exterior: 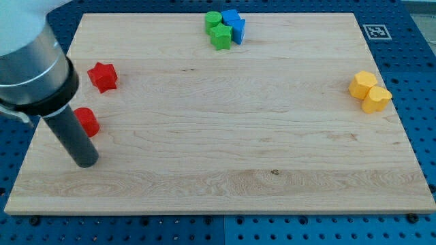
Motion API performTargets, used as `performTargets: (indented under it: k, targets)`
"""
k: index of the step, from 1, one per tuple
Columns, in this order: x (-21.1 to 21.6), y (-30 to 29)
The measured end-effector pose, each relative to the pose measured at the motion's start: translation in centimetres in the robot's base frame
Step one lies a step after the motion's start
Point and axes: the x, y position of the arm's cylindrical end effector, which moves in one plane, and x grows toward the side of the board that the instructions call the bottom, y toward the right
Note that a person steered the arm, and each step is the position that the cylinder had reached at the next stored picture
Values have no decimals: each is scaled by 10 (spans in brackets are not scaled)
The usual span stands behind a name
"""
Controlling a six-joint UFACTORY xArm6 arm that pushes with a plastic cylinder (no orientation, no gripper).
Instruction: Move the red circle close to the red star
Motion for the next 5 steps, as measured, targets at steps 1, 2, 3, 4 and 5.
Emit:
performTargets:
  k: [1,2,3,4,5]
  targets:
    - [-29,-2]
    - [-52,-3]
    - [-32,-14]
    - [-23,-38]
    - [-47,-41]
